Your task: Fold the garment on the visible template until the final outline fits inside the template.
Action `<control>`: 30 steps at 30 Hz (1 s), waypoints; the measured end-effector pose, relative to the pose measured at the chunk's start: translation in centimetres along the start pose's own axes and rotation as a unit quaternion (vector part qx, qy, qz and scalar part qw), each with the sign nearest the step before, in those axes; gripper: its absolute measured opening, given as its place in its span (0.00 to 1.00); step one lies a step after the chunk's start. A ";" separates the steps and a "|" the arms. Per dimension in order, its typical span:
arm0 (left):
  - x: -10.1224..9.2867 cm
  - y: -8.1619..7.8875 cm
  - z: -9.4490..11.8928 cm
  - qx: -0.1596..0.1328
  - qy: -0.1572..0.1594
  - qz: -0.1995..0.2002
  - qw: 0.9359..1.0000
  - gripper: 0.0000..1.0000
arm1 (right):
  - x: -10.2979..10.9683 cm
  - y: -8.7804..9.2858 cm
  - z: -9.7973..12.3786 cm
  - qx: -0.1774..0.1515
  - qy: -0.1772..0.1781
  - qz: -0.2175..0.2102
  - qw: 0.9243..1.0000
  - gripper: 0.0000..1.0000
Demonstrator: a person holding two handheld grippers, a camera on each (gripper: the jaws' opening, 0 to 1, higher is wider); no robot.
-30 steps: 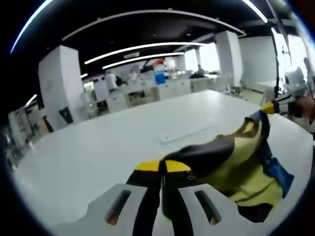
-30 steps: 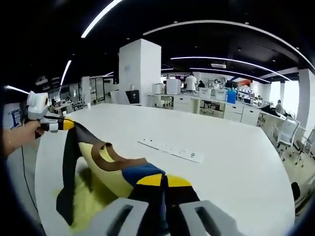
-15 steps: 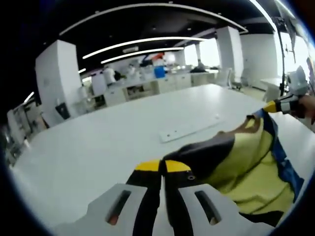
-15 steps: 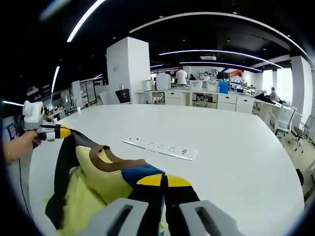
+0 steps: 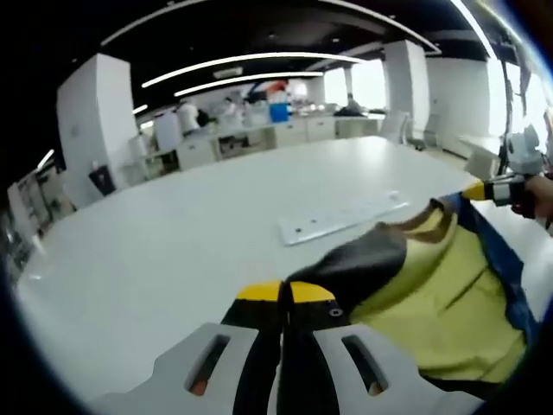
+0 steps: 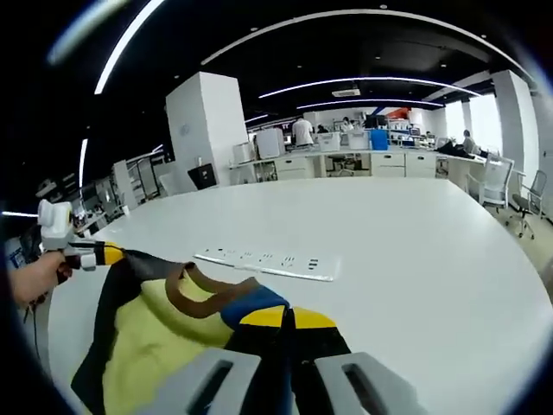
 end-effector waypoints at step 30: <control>1.6 4.5 -6.0 0.095 0.005 0.007 0.995 0.00 | -2.2 3.4 -5.0 0.034 0.045 -0.047 0.997 0.00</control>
Point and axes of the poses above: the point that each gripper's makers call its tool centre point, and the gripper's own axes: z roughly backward along the fingers, x roughly to its left, y roughly out of its underside, the point moved 6 cm from there along z, roughly backward along the fingers, and after that the axes turned 10 degrees about -x, right-handed, at the moved point
